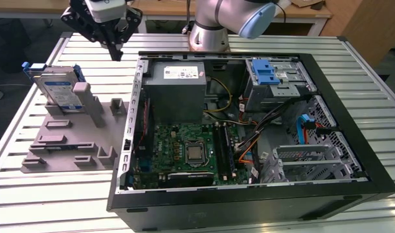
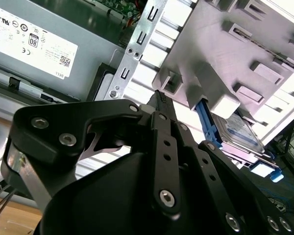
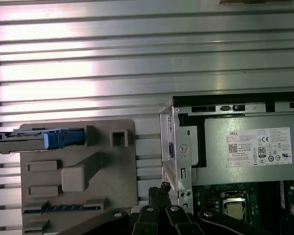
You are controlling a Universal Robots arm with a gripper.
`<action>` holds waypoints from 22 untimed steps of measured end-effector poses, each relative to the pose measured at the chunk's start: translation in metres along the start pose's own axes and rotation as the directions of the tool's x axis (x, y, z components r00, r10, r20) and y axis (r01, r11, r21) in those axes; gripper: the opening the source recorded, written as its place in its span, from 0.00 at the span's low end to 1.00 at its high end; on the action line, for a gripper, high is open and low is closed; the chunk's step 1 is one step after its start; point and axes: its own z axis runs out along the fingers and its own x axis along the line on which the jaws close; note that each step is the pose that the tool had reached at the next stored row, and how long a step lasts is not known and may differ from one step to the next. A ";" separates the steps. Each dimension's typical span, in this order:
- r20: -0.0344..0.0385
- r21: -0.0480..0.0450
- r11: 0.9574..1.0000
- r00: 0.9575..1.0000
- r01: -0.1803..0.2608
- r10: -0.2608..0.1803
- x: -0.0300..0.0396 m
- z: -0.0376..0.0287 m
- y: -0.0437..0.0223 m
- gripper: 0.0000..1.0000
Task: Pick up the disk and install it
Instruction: 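Reach for the disk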
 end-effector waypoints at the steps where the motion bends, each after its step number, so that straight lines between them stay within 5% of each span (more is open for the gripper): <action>1: 0.000 0.000 1.000 1.000 0.000 0.000 0.0004 0.0001 0.0000 0.11; 22: 0.000 0.000 1.000 1.000 0.000 0.000 0.0093 0.0010 -0.0004 0.11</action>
